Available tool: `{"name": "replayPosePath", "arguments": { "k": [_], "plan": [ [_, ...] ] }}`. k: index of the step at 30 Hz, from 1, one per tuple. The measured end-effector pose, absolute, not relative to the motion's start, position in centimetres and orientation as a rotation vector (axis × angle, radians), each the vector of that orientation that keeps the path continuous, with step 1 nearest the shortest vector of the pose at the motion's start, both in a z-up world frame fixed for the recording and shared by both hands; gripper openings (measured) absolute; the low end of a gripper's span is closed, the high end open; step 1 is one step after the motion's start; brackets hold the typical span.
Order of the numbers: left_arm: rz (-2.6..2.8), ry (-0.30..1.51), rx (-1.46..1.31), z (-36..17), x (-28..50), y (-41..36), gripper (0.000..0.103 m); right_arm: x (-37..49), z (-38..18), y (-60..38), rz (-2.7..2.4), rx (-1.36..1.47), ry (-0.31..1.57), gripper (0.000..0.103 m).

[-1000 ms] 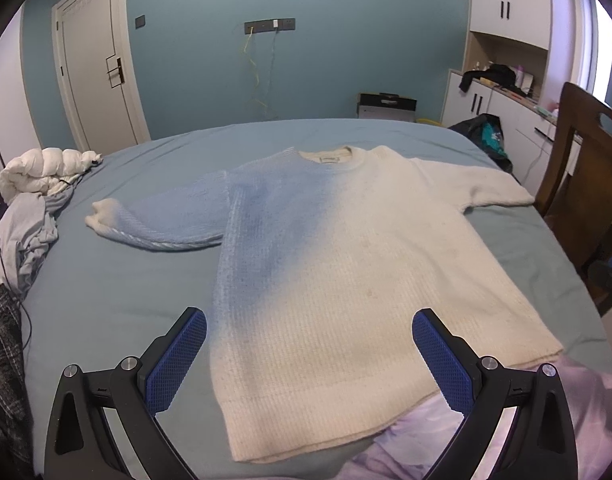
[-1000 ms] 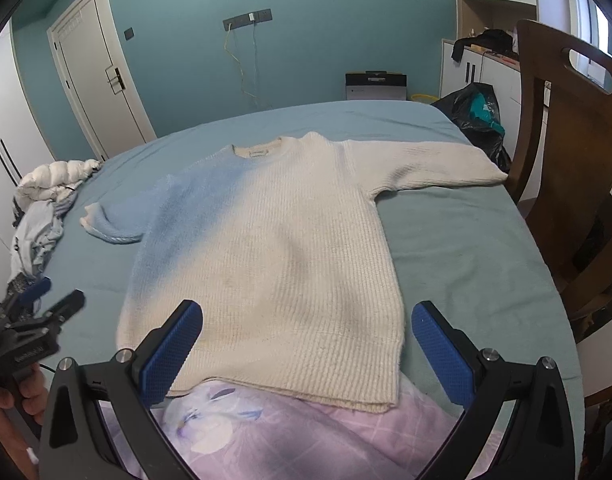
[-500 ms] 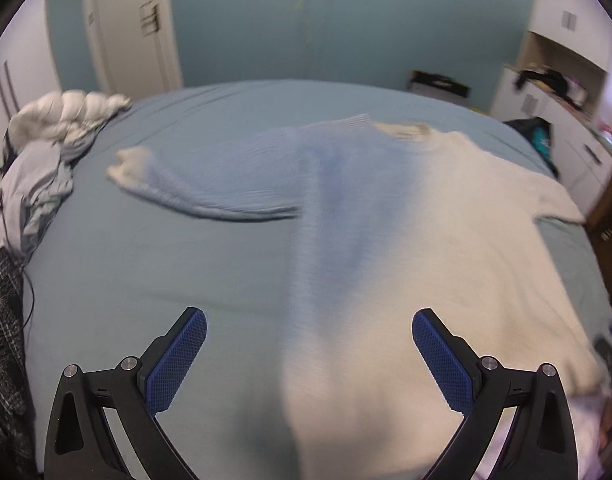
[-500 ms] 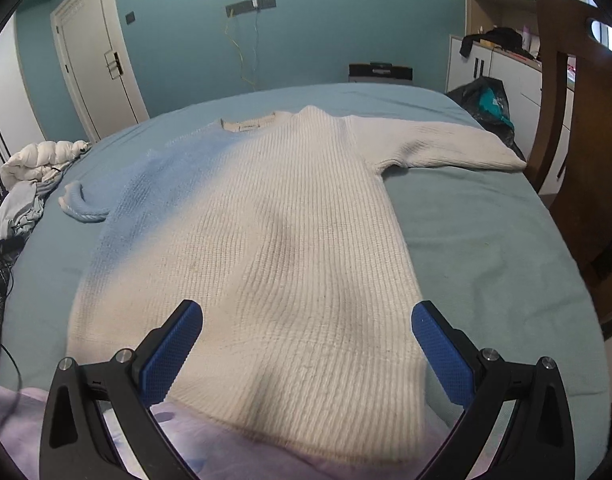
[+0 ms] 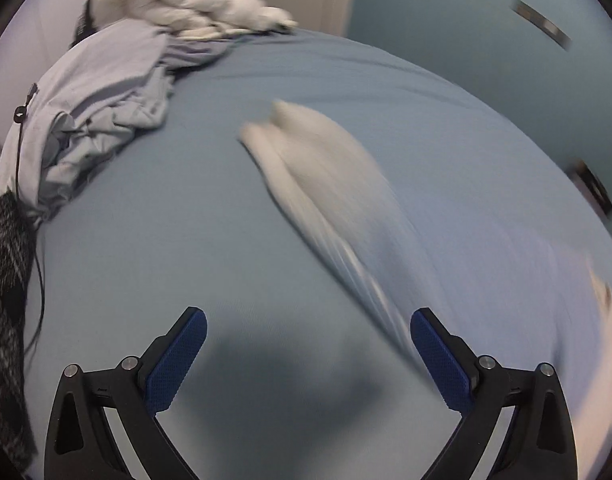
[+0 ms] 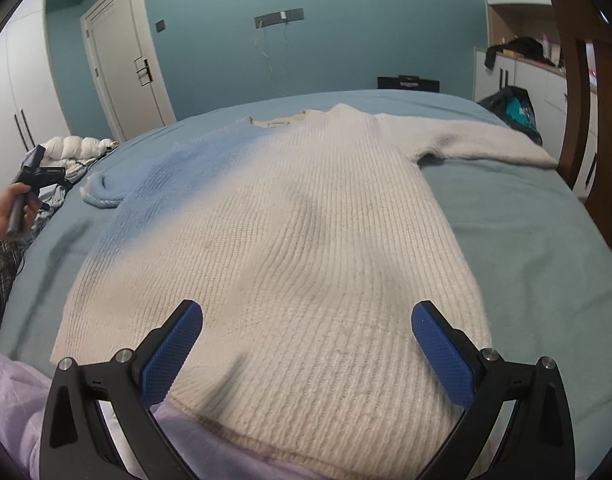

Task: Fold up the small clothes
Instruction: 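Grasp the blue sleeve cuff of the sweater with the left gripper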

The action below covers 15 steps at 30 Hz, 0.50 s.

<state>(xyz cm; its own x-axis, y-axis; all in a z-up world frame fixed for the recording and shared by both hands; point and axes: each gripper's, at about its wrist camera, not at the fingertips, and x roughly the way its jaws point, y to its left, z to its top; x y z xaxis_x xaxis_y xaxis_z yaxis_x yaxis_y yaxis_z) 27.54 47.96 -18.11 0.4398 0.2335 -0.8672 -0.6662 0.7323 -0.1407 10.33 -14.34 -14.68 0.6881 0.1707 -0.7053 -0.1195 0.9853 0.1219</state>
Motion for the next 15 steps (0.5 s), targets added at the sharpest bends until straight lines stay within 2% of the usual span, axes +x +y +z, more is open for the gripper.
{"name": "replayPosePath", "arguments": {
  "k": [3, 7, 8, 10, 12, 13, 14, 15],
  "plan": [
    [0.646, 0.93, -0.585, -19.7, 30.3, 53.0, 0.102, 10.6, -15.1, -13.8, 0.15, 0.045, 0.812, 0.102],
    [0.783, 0.984, -0.627, -23.3, 33.2, 57.3, 0.099, 11.0, -15.8, -13.0, 0.142, 0.005, 0.845, 0.102],
    [0.858, 1.015, -0.615, -24.4, 33.8, 58.3, 0.095, 11.1, -16.0, -12.9, 0.141, -0.001, 0.852, 0.102],
    [0.892, 1.028, -0.625, -25.6, 34.6, 59.3, 0.093, 11.2, -16.3, -12.8, 0.138, -0.009, 0.865, 0.102],
    [0.865, 1.012, -0.644, -26.5, 35.5, 59.7, 0.076, 11.2, -16.4, -12.8, 0.137, -0.014, 0.875, 0.102],
    [0.858, 0.996, -0.637, -26.6, 35.8, 59.7, 0.062, 11.3, -16.5, -12.8, 0.136, -0.015, 0.878, 0.102],
    [0.844, 0.984, -0.618, -26.5, 36.4, 59.7, 0.036, 11.3, -16.5, -12.8, 0.136, -0.017, 0.881, 0.102],
    [0.8, 0.978, -0.617, -26.4, 36.8, 59.6, 0.018, 11.3, -16.6, -12.8, 0.134, -0.02, 0.884, 0.102]
  ]
}}
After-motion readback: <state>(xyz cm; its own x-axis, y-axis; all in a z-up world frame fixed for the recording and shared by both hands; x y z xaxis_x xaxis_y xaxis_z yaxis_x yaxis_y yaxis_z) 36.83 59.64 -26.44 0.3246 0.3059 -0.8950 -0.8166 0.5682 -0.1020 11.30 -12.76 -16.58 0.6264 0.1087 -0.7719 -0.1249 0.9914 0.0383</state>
